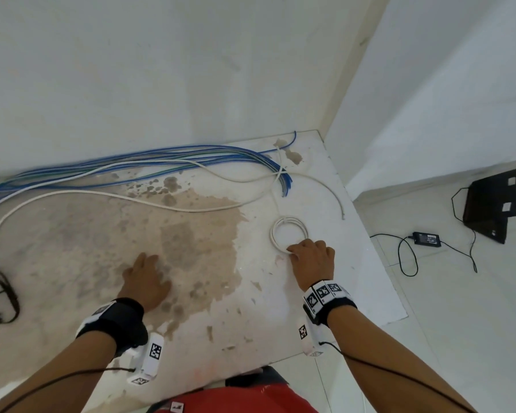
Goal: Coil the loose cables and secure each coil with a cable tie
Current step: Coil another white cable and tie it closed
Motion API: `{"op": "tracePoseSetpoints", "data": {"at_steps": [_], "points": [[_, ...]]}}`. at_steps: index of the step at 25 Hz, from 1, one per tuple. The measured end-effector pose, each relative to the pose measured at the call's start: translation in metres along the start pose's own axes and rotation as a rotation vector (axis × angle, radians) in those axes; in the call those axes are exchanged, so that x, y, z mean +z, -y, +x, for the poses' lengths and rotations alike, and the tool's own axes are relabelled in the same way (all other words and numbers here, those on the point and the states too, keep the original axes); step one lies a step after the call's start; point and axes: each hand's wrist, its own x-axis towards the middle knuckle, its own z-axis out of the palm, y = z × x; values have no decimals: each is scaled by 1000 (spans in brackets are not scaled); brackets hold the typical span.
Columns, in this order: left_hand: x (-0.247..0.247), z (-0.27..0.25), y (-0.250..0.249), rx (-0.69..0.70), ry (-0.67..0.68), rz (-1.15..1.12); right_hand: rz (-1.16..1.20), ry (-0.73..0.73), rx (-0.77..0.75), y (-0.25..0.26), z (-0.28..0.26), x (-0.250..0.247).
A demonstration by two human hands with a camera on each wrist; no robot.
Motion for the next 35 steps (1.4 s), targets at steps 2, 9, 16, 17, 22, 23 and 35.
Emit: {"op": "tracePoseSetpoints", "data": {"at_steps": [2, 9, 16, 17, 22, 23, 35], "points": [[1, 3, -7, -3, 4, 0, 23, 14, 40, -13, 2, -3], [-2, 3, -30, -38, 8, -57, 119, 57, 84, -27, 0, -2], [-12, 2, -45, -61, 44, -47, 142, 44, 87, -37, 0, 0], [-13, 1, -45, -65, 49, -46, 144, 41, 89, -38, 1, 0], [-19, -1, -52, -89, 55, -54, 152, 16, 89, -44, 8, -2], [-21, -2, -53, -92, 56, -52, 157, 13, 88, -44, 9, -3], [-46, 7, -89, -1, 85, -228, 246, 128, -348, 72, 78, -38]]}}
